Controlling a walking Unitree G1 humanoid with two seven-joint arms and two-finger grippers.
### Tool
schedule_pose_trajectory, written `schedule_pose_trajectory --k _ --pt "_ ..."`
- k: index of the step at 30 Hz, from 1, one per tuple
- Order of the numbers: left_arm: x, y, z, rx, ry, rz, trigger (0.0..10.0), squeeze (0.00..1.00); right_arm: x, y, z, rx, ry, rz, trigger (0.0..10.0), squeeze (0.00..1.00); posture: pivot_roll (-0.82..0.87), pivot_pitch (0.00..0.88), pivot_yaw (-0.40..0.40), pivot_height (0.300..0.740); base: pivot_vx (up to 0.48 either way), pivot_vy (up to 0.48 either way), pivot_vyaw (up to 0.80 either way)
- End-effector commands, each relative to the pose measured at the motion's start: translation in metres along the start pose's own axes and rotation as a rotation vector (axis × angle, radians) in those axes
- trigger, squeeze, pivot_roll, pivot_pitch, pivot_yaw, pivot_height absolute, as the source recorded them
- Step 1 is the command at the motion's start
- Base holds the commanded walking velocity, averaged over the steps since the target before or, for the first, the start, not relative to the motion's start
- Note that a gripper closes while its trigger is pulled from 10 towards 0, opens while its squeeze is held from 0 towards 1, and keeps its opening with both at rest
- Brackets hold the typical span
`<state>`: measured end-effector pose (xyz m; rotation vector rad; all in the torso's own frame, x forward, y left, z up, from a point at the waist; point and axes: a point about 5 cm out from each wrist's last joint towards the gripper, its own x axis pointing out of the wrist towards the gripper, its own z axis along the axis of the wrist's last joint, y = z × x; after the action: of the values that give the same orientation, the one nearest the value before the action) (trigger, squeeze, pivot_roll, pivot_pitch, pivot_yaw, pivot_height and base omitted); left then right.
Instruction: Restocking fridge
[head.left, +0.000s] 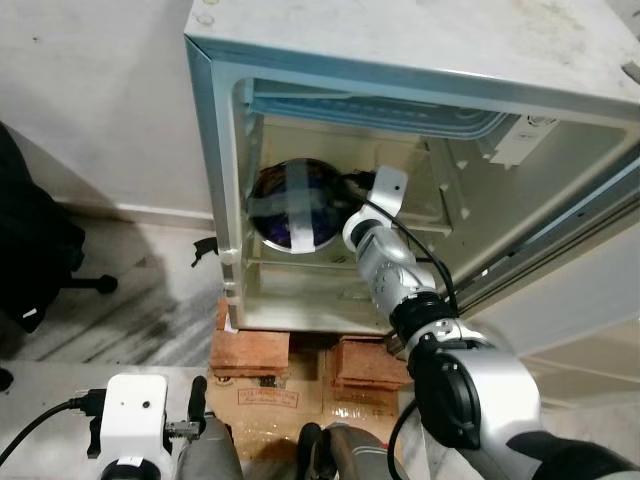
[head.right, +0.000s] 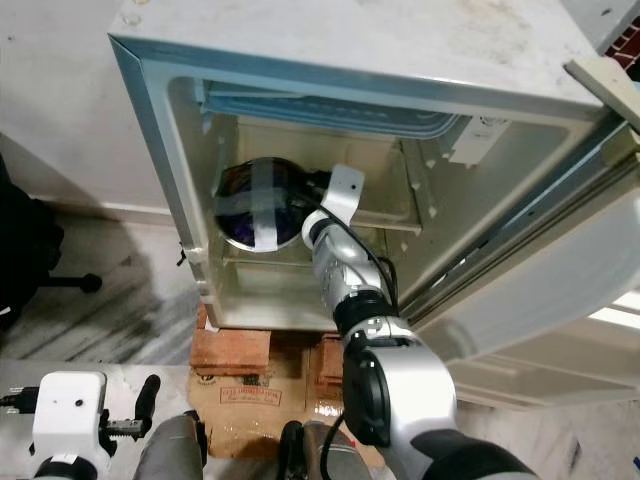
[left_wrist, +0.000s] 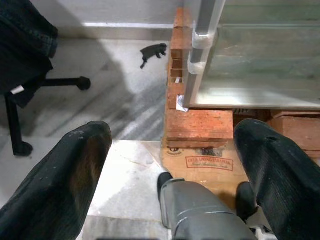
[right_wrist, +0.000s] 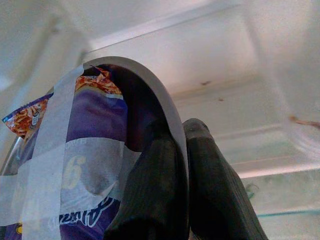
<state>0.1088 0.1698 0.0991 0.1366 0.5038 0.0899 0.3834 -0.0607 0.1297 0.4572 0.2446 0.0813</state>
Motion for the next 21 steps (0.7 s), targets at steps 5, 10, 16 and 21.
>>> schedule_pose_trajectory --k 5,10,16,21 --pt "-0.014 -0.004 -0.002 -0.032 0.037 0.005 10.0 0.00 0.000 0.000 -0.003 0.099 -0.002 -0.128 10.0 0.00 0.33 0.275 -0.168 0.740 0.000 0.000 0.00" --pt "-0.023 -0.006 -0.002 -0.046 0.054 0.005 10.0 0.00 0.000 0.002 -0.004 0.147 -0.004 -0.162 10.0 0.00 0.33 0.310 -0.171 0.740 0.000 0.000 0.00" --pt "-0.035 -0.009 -0.005 -0.055 0.093 -0.007 10.0 0.00 0.001 0.001 0.002 0.240 -0.014 -0.232 10.0 0.00 0.33 0.339 -0.173 0.740 0.000 0.000 0.00" --pt "-0.036 -0.009 -0.003 -0.059 0.092 -0.005 10.0 0.00 0.004 0.006 0.015 0.306 -0.035 -0.225 10.0 0.00 0.33 0.347 -0.177 0.740 0.000 0.000 0.00"
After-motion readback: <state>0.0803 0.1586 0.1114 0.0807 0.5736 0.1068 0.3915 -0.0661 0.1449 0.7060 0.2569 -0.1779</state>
